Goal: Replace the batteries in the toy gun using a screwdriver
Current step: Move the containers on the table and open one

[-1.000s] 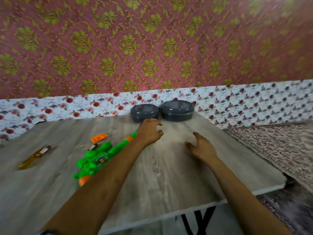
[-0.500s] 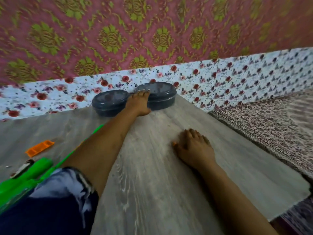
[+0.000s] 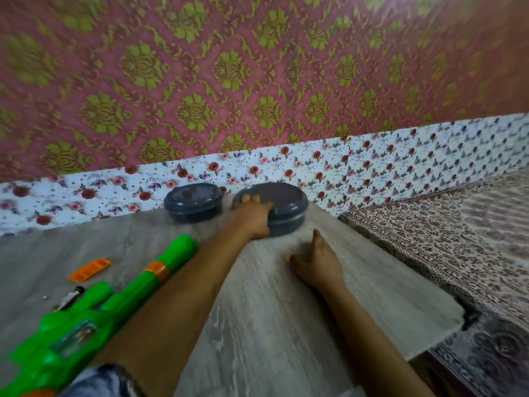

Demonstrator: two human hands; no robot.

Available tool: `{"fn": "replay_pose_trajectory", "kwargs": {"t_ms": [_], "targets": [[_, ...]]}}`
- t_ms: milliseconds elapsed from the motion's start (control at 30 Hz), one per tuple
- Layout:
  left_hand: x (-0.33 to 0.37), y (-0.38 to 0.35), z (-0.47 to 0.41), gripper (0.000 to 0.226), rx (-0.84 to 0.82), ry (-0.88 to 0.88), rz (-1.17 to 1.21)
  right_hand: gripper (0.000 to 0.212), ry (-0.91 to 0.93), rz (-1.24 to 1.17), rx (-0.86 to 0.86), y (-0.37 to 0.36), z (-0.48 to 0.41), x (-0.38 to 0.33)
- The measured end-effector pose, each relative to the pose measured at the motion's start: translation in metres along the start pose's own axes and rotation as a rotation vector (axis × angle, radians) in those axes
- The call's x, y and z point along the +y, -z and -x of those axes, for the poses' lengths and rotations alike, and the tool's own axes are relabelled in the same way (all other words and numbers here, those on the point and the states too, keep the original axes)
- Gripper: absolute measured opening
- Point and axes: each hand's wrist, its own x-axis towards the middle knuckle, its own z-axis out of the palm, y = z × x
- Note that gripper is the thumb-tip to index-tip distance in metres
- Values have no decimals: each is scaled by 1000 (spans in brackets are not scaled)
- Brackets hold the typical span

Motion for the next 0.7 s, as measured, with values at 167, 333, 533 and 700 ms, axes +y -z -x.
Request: {"fn": "replay_pose_trajectory", "kwargs": {"t_ms": [167,333,533,700], "targets": [[32,18,74,61,-9,-51,86,109,50,-59,3,18,42,1],[68,30,142,58,52,-124,161,113,43,-95,58,28,95,21],[92,41,185,48,57,-232,272,106,-7,-261,176,36,133,37],[65,42,191,80,-96,-300,235,115,2,-182,170,38,142,35]]}}
